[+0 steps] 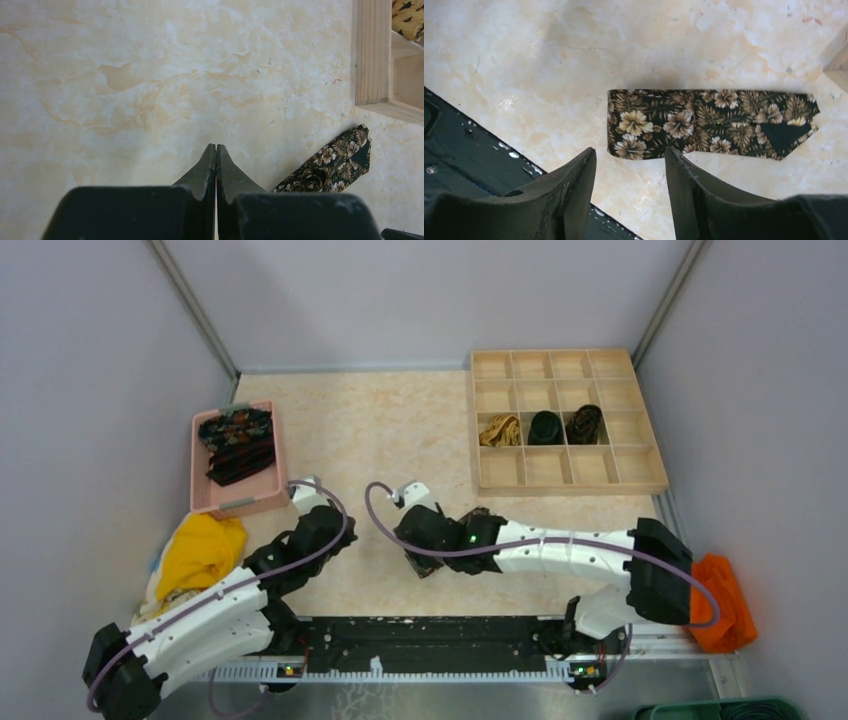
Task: Roll the ties
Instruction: Roll the tie at the center of the board.
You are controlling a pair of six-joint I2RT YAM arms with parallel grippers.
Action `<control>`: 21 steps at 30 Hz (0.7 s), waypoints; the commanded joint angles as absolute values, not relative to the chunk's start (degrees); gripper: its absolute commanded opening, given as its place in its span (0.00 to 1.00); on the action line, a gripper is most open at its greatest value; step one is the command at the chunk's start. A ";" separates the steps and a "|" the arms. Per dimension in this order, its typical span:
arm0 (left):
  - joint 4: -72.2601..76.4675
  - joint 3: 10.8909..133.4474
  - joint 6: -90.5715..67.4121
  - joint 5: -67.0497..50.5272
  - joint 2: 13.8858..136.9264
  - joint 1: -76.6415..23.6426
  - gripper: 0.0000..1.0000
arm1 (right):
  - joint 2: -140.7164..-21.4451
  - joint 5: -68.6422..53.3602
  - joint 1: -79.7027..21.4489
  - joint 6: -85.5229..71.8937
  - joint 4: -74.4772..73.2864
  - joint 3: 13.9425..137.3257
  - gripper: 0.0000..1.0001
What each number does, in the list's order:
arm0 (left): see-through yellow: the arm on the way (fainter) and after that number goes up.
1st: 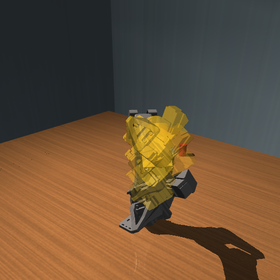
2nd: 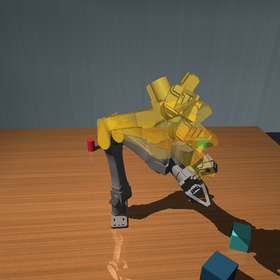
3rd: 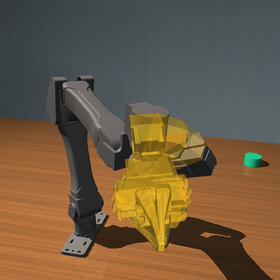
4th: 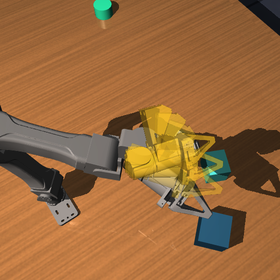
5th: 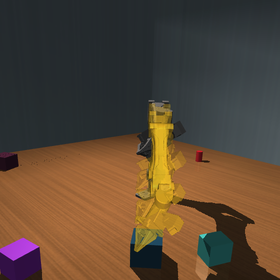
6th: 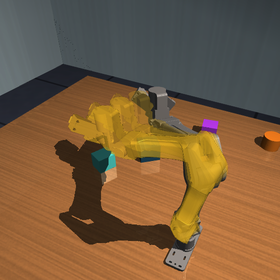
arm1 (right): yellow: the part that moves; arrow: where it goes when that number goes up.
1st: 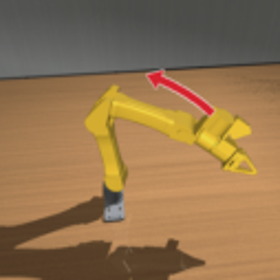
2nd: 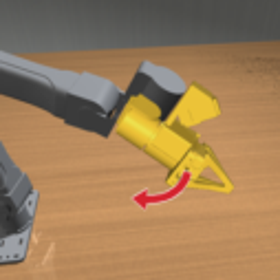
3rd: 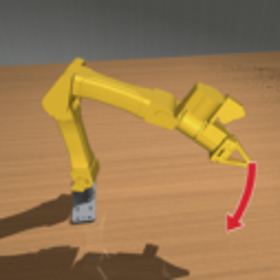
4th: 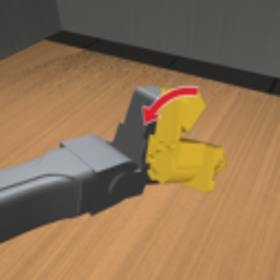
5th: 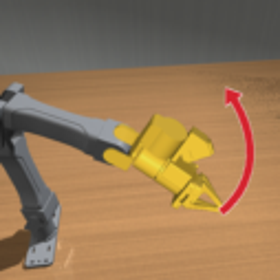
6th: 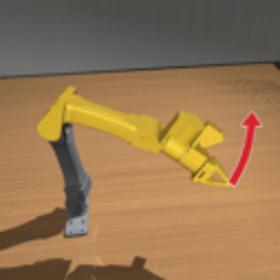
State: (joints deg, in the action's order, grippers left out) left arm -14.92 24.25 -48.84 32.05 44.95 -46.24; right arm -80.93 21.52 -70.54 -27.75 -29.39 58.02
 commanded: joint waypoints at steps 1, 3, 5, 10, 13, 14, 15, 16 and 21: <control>-21.66 25.13 -50.59 36.14 40.92 -46.19 0.00 | -84.84 23.71 -73.63 -24.48 -31.69 62.19 0.56; -23.52 25.22 -50.38 37.07 38.82 -46.14 0.00 | -88.07 23.76 -74.33 -23.46 -32.19 63.92 0.62; -24.70 25.15 -50.40 37.89 36.83 -46.15 0.00 | -91.03 23.80 -74.68 -22.44 -32.10 64.76 0.63; -30.53 25.62 -53.01 42.16 31.63 -46.15 0.00 | -94.60 25.56 -74.71 -21.30 -29.46 64.00 0.66; -33.86 25.83 -54.56 45.44 28.33 -46.14 0.00 | -95.56 27.45 -74.71 -20.88 -28.64 63.56 0.67; -34.45 25.84 -54.46 45.98 27.43 -46.14 0.00 | -95.79 27.99 -74.73 -20.79 -28.39 63.32 0.69; -35.08 25.84 -54.34 46.42 26.68 -46.15 0.00 | -96.25 28.11 -74.71 -20.75 -27.92 63.07 0.70; -35.47 25.82 -54.32 46.68 26.11 -46.17 0.00 | -96.81 28.18 -74.77 -20.74 -27.79 63.02 0.70; -35.35 25.58 -54.38 45.96 25.50 -46.14 0.00 | -100.08 30.40 -74.71 -21.42 -29.04 62.76 0.70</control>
